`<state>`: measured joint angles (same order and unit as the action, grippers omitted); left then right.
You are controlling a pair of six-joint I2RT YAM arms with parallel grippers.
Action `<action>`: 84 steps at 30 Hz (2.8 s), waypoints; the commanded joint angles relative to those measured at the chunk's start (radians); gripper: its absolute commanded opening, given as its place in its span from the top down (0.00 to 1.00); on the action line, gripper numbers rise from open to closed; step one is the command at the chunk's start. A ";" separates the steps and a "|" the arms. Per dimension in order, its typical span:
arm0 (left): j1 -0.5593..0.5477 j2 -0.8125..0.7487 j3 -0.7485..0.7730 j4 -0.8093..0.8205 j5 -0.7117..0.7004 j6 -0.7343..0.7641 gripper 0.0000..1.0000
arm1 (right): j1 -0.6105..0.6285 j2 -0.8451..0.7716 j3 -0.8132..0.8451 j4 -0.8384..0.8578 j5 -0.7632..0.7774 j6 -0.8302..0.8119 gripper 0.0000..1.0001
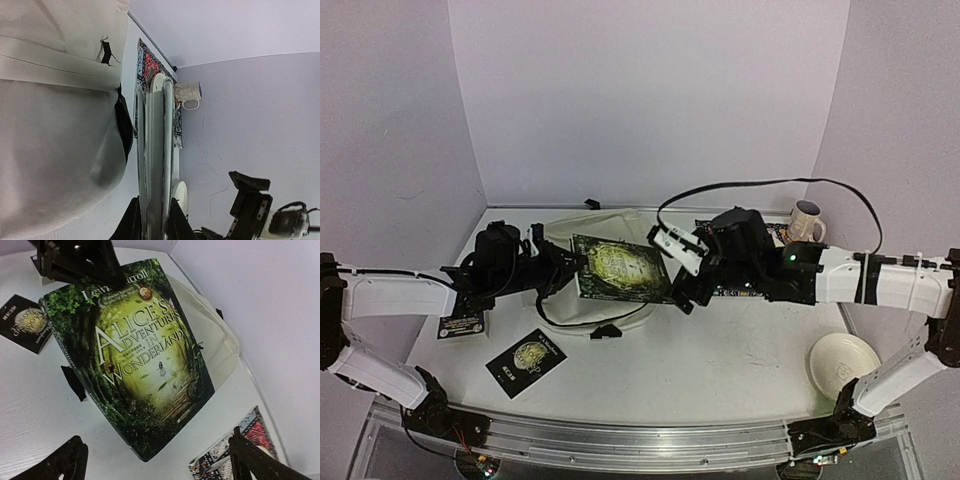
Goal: Pack the student bag
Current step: Pass from the right arm to the left, then pass from the left arm to the right, then pick up the largest pocket of the bag from the student bag.
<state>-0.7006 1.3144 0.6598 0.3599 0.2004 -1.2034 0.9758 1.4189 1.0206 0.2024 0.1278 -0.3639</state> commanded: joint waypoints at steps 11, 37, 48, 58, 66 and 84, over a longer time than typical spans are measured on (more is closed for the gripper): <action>0.073 -0.013 -0.084 0.528 0.275 -0.096 1.00 | -0.512 0.083 -0.007 0.136 -0.993 0.706 0.02; 0.052 0.056 -0.008 0.680 0.371 -0.140 1.00 | -0.520 0.194 -0.014 0.532 -1.346 1.144 0.33; 0.047 0.104 -0.020 0.699 0.363 -0.095 0.97 | -0.517 0.151 -0.031 0.586 -1.361 1.182 0.81; 0.050 0.205 -0.024 0.587 0.326 0.043 0.58 | -0.529 0.124 -0.044 0.588 -1.292 1.216 1.00; 0.045 0.133 0.048 0.124 0.119 0.372 0.44 | -0.625 0.052 -0.128 0.588 -1.158 1.260 1.00; -0.313 0.391 0.533 -0.765 -0.574 0.862 0.33 | -0.700 -0.027 -0.268 0.586 -1.041 1.274 1.00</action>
<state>-0.9671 1.6488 1.1113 -0.1991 -0.1758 -0.4672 0.2809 1.4749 0.7532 0.7006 -0.8943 0.9070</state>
